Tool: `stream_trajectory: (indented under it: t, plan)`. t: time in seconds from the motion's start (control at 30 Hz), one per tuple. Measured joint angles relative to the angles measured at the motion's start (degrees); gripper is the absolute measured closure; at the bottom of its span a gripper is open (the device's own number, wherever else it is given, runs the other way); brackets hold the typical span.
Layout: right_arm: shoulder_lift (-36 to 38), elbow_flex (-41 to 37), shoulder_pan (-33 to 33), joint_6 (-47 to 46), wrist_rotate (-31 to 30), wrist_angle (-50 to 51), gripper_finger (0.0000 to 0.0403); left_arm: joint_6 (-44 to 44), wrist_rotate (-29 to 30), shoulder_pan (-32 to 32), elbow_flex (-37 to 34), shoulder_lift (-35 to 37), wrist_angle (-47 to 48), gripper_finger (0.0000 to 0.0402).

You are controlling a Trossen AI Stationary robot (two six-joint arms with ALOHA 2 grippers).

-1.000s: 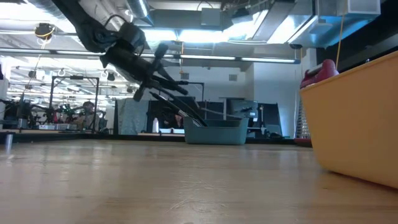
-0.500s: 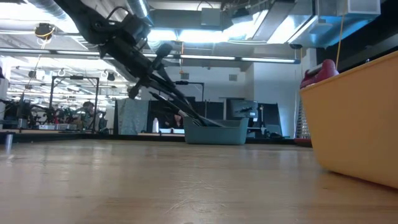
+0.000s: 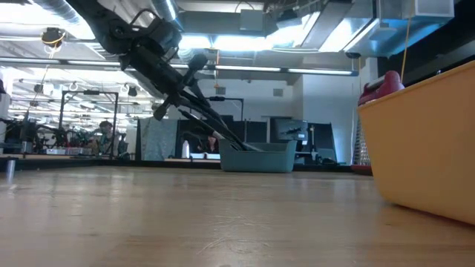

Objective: Pick & Place Kitchen Items
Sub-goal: Put the large black spatula into the blue bin

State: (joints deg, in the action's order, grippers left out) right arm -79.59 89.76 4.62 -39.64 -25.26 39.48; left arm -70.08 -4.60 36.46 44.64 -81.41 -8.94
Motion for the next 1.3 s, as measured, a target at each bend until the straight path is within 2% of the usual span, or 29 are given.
stream_trajectory:
  t: [0.4,0.63,0.83,1.0,1.3]
  plan:
    - [0.0,0.0,0.0,0.0,0.0,0.2,0.0201,0.0,-3.5,0.0,0.1,-5.0,-3.6,0.0339]
    - [0.0,0.0,0.0,-0.3,0.0,0.2,0.0201,1.6,-6.2,1.4,-0.1,-5.0,-3.1,0.0282]
    - [0.0,0.0,0.0,-0.4,-0.1,0.2,0.0201,4.6,-9.9,2.0,-0.1,-4.7,-3.5,0.0254]
    - [0.0,0.0,0.0,-0.4,-0.2,0.2,0.0201,6.8,-10.4,2.3,-0.1,-3.9,-3.0,0.0228]
    - [0.0,0.0,0.0,-0.4,-0.2,0.2,0.0201,6.8,-11.0,4.4,0.0,-3.6,-1.0,0.0157]
